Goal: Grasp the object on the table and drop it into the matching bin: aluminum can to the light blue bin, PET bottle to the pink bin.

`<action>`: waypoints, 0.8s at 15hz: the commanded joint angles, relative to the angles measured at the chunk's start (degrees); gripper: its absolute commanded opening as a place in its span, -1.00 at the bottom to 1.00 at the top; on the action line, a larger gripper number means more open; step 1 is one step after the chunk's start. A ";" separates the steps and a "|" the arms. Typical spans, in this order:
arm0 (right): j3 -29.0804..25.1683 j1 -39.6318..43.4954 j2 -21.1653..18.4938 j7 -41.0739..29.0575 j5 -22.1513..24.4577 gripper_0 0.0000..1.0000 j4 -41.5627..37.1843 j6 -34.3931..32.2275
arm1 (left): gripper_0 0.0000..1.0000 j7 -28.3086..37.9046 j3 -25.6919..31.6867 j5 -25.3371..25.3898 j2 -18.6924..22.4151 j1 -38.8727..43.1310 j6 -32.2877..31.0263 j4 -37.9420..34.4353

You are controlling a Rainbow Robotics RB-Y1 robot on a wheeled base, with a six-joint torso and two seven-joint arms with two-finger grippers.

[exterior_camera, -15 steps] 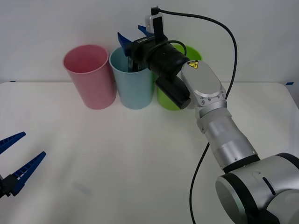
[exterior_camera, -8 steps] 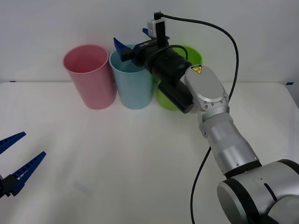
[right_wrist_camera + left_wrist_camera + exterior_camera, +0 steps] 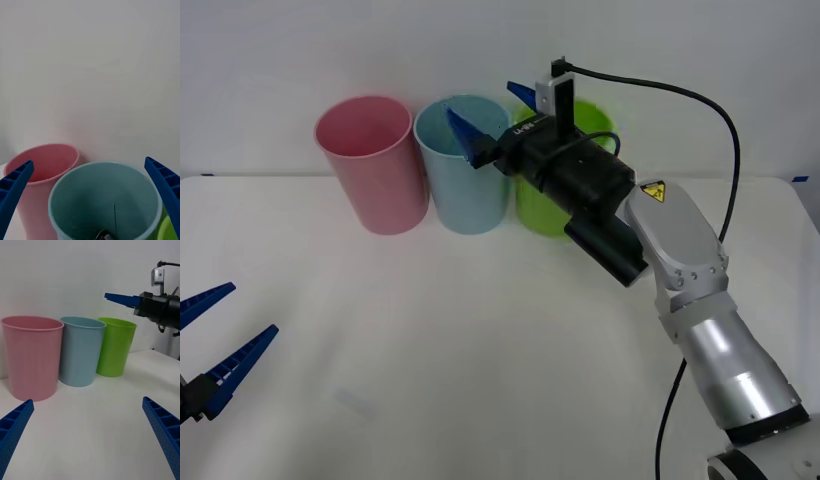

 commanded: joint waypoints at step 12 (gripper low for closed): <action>-3.22 31.60 -23.76 0.70 -13.80 1.00 -32.05 -5.36 | 1.00 0.00 0.00 0.00 0.00 0.00 0.00 0.00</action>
